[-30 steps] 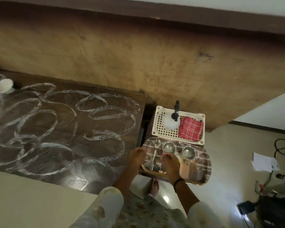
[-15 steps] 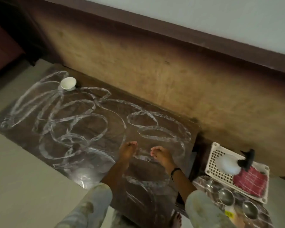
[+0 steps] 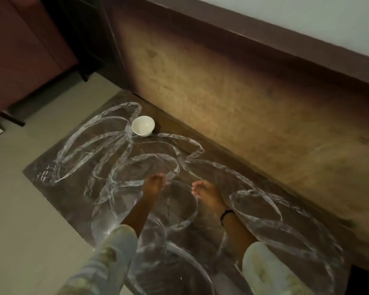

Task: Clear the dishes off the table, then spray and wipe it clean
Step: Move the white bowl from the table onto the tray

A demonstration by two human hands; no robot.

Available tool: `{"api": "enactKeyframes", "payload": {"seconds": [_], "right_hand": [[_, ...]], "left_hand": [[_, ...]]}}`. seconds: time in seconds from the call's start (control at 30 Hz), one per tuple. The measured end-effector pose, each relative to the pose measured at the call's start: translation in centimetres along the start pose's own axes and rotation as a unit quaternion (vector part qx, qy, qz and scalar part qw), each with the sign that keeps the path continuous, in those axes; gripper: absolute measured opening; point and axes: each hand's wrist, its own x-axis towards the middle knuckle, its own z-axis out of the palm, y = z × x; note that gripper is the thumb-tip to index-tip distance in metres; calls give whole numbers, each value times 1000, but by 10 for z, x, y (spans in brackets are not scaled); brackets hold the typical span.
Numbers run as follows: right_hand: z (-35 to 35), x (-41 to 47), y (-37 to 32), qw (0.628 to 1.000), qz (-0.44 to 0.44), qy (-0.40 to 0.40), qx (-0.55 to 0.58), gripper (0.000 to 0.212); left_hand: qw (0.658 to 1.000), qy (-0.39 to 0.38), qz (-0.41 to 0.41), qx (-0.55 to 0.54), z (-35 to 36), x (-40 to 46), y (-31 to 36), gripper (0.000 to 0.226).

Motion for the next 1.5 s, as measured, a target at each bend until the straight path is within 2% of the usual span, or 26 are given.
{"api": "enactKeyframes", "payload": {"seconds": [0.13, 0.2, 0.27, 0.33, 0.4, 0.5, 0.53, 0.63, 0.83, 0.97, 1.1, 1.13, 1.27, 1.33, 1.37, 1.4, 1.43, 1.5], "right_hand": [[33, 50, -23, 1000, -13, -28, 2, 20], [42, 69, -30, 999, -21, -39, 18, 17], [49, 87, -30, 998, -26, -40, 39, 14], [54, 101, -27, 997, -33, -41, 58, 13], [58, 112, -22, 996, -33, -40, 68, 13], [60, 122, -13, 996, -23, -37, 74, 14], [59, 123, -9, 996, -20, -37, 73, 13], [56, 125, 1, 997, -16, -44, 68, 12], [52, 122, 9, 998, -3, -35, 58, 14], [53, 117, 18, 997, 22, -11, 67, 10], [50, 97, 33, 990, 65, 14, 123, 38], [45, 91, 39, 989, 72, 22, 129, 41], [14, 62, 78, 988, 107, 84, 78, 46], [-4, 37, 98, 984, 127, 100, 71, 48], [-13, 25, 107, 983, 126, 107, 77, 49], [-23, 10, 114, 982, 121, 116, 91, 50], [-33, -5, 119, 980, 114, 123, 109, 51], [-55, -36, 129, 977, 102, 132, 131, 51]], "left_hand": [[997, 47, 39, 43, -25, 71, 15, 30], [986, 74, 100, 109, -34, 103, 17, 32], [960, 98, 156, 212, -39, 131, 22, 39], [915, 121, 199, 331, -44, 155, 31, 44], [838, 125, 244, 472, -50, 182, 35, 43], [751, 61, 246, 610, -54, 210, 42, 42], [746, 41, 229, 624, -51, 213, 45, 45], [777, 37, 179, 602, -36, 209, 58, 48], [797, 21, 258, 546, -24, 175, 33, 46], [821, 4, 280, 496, -4, 109, -26, 55], [830, -66, 265, 486, 19, 46, -74, 62], [826, -84, 274, 485, 26, 28, -85, 64], [773, -137, 348, 513, 42, -30, -128, 71], [771, -171, 351, 503, 47, -55, -139, 63], [779, -179, 358, 482, 49, -68, -139, 57], [797, -154, 374, 448, 53, -83, -138, 50], [826, -109, 382, 400, 58, -94, -137, 44], [904, -3, 304, 301, 75, -116, -127, 41]]}}
